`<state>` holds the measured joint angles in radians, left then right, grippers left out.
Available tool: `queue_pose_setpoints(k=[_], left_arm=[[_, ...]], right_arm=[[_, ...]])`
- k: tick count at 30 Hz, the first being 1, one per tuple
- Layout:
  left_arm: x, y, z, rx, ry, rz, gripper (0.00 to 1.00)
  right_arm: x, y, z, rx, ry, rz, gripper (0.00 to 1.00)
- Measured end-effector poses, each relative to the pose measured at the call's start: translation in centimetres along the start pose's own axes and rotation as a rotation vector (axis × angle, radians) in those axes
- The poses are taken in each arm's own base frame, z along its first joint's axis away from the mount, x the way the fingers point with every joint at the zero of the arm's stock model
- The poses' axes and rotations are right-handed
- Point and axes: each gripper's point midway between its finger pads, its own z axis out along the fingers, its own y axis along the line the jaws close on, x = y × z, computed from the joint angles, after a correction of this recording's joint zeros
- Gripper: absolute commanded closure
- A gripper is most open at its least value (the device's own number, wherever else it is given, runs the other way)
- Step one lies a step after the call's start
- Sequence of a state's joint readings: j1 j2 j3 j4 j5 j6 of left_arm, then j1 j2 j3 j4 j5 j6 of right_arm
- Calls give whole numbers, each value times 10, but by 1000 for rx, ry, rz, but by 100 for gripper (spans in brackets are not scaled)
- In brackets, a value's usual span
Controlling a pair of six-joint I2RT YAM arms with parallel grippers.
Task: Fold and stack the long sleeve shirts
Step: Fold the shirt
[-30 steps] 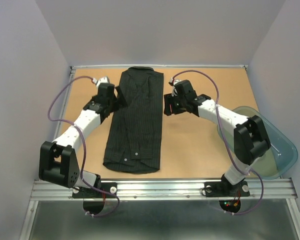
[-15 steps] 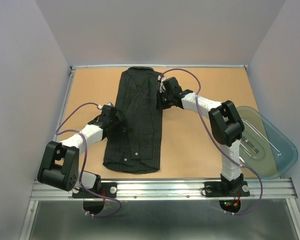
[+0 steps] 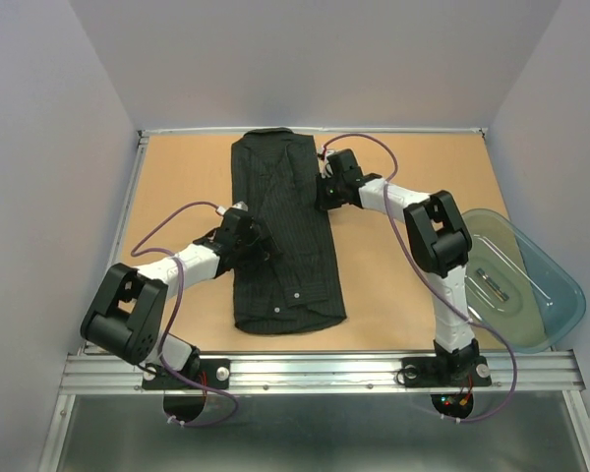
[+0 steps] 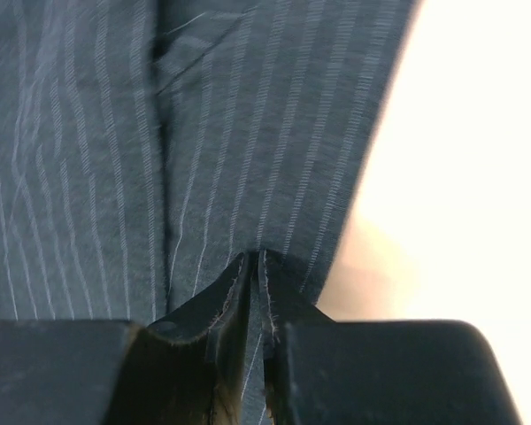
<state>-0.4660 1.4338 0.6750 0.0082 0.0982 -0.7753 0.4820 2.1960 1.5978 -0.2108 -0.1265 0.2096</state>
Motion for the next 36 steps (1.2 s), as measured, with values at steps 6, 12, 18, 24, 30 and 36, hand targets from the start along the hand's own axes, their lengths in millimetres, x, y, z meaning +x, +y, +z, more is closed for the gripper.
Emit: queue_pose_setpoints(k=[6, 12, 18, 24, 30, 36], left_arm=[[10, -11, 0, 17, 30, -16, 1], [1, -6, -24, -23, -24, -29, 1], [-9, -4, -58, -27, -91, -16, 1], [15, 27, -69, -99, -27, -17, 2], [47, 60, -71, -166, 76, -48, 8], [77, 69, -67, -184, 223, -55, 10]], right_arm=[[-18, -41, -1, 53, -36, 40, 65], [-17, -45, -40, 67, -52, 68, 34], [-16, -18, -136, 2, -145, 117, 0], [21, 2, -205, -84, -203, 208, 0], [105, 13, -198, -175, -13, 331, 16], [173, 12, -193, -174, 159, 429, 30]])
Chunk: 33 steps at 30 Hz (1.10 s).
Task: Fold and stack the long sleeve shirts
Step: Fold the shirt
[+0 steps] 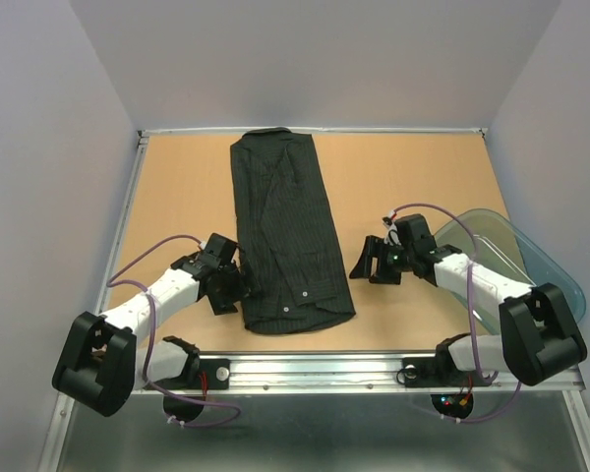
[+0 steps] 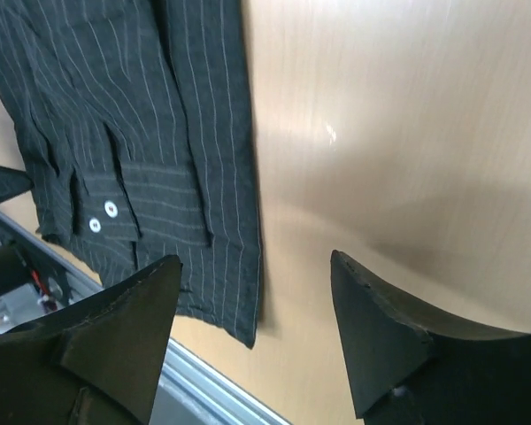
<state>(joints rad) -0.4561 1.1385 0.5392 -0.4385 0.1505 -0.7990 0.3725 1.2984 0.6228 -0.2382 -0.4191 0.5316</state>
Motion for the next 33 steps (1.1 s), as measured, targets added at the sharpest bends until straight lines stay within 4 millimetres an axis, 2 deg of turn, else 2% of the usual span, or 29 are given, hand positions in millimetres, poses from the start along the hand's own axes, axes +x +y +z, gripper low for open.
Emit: queue_pose_setpoints(k=[4, 10, 17, 22, 24, 27, 28, 29, 30, 33], left_arm=[[11, -4, 1, 33, 62, -1, 16], [30, -11, 0, 100, 156, -16, 17], [41, -15, 0, 140, 205, -36, 23], [49, -16, 0, 152, 232, -39, 34], [51, -14, 1, 149, 239, -44, 38], [52, -12, 1, 139, 240, -44, 50], [53, -11, 2, 135, 239, -43, 58], [53, -9, 2, 129, 239, -44, 63], [54, -8, 2, 124, 240, -44, 67], [55, -2, 3, 98, 237, -39, 83]], right_arm=[[22, -4, 2, -17, 61, 52, 35], [46, -11, 3, -20, 124, 117, 38], [53, -2, 9, -51, 158, 124, 39], [62, 8, 19, -80, 196, 122, 43], [65, 12, 22, -89, 206, 117, 50], [67, 12, 25, -88, 215, 119, 74], [69, 12, 26, -84, 220, 124, 90], [69, 11, 26, -82, 220, 122, 97], [68, 10, 27, -71, 214, 126, 99], [68, 8, 27, -59, 209, 126, 100]])
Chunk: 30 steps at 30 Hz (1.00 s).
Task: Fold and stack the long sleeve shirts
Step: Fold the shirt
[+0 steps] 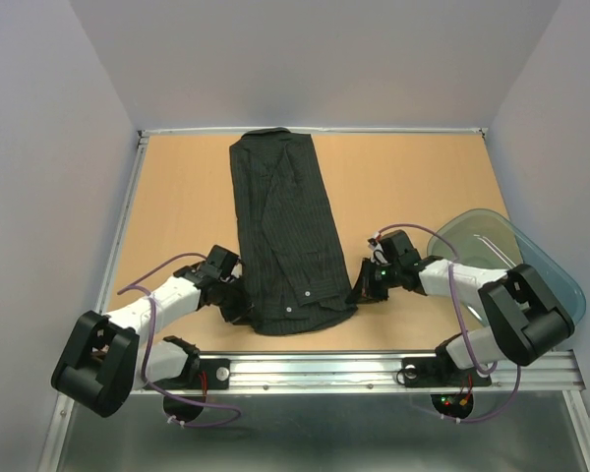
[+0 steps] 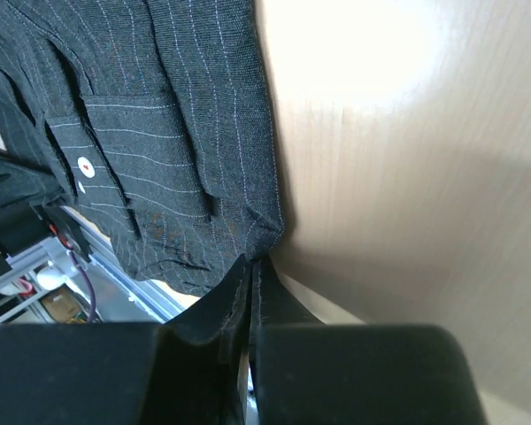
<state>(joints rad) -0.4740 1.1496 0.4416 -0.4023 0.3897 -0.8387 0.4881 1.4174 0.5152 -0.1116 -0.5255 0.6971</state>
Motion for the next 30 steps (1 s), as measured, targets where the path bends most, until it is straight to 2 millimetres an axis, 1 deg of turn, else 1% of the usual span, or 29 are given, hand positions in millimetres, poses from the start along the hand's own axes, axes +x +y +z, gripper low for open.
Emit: queue_pose_setpoints(k=[1, 2, 4, 8, 11, 13, 16, 19, 22, 26, 27, 28, 29, 30], left_arm=[[0, 1, 0, -6, -2, 2, 90], [0, 2, -1, -11, -7, 5, 91], [-1, 2, -4, -23, -13, 10, 92], [-11, -9, -15, -22, -38, 35, 93], [-23, -22, -22, -8, -63, 45, 93], [-31, -31, -27, 4, -81, 48, 93], [-49, -47, -38, 30, -125, 53, 93], [-68, -53, -47, 46, -167, 45, 92], [-93, -48, -53, 42, -206, 4, 92], [-128, -39, -57, 23, -241, -51, 92], [-135, -39, -57, 21, -248, -55, 92], [-144, -40, -58, 19, -253, -58, 92], [-154, -42, -57, 20, -257, -57, 92], [-161, -45, -57, 25, -260, -53, 92]], right_arm=[[0, 0, 0, 1, -3, -1, 100], [0, 0, -1, 3, -6, -2, 99], [-2, 1, -4, 4, -17, -7, 99], [-8, 11, -11, 3, -39, -20, 99], [-25, 30, -17, -20, -68, -40, 99], [-39, 48, -23, -47, -99, -63, 99], [-62, 74, -32, -89, -147, -100, 99], [-84, 91, -36, -111, -181, -123, 99], [-104, 98, -33, -111, -194, -126, 99], [-135, 97, -23, -93, -204, -111, 99], [-145, 96, -20, -87, -206, -106, 99], [-150, 96, -20, -86, -208, -103, 99], [-160, 96, -17, -84, -214, -100, 99], [-167, 98, -17, -87, -219, -101, 99]])
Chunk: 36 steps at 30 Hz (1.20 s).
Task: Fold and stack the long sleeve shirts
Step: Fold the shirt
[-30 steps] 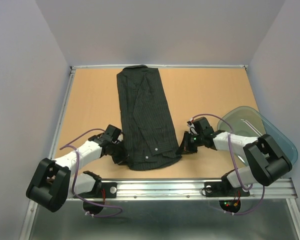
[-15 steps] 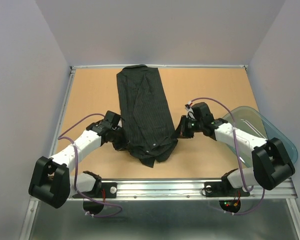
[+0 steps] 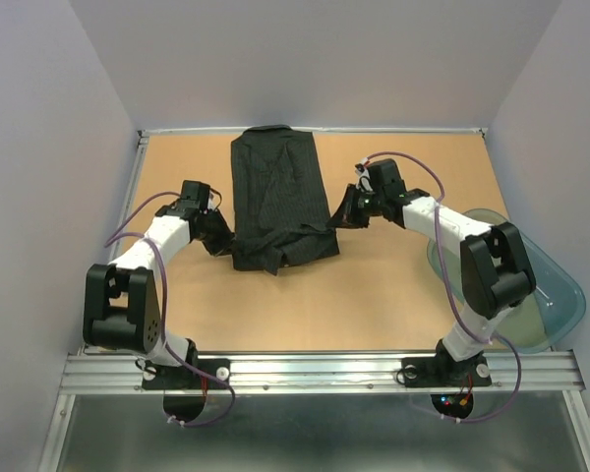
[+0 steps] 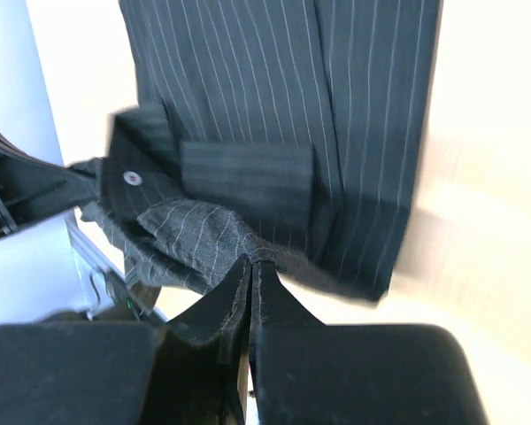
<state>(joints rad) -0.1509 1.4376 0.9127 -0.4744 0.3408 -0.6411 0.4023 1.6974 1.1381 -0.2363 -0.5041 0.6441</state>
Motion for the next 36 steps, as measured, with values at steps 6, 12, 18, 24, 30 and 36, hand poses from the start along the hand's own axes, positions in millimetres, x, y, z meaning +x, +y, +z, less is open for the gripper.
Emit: queue_pose_setpoints(k=[6, 12, 18, 24, 30, 36], left_arm=[[-42, -20, 12, 34, -35, 12, 92], [-89, -41, 18, 73, -106, 23, 92], [-125, -52, 34, 78, -154, 49, 92], [-149, -59, 47, 81, -201, 80, 92], [-173, -70, 51, 107, -268, 106, 88], [-185, -71, 64, 114, -297, 115, 84]], right_arm=[[-46, 5, 14, -15, -50, -13, 99], [-88, 8, 31, -32, -93, -29, 99], [-109, -3, 55, -19, -102, -40, 99], [-130, -12, 76, -11, -120, -68, 99], [-148, -20, 88, -8, -141, -91, 95], [-166, -25, 92, -7, -170, -107, 88]])
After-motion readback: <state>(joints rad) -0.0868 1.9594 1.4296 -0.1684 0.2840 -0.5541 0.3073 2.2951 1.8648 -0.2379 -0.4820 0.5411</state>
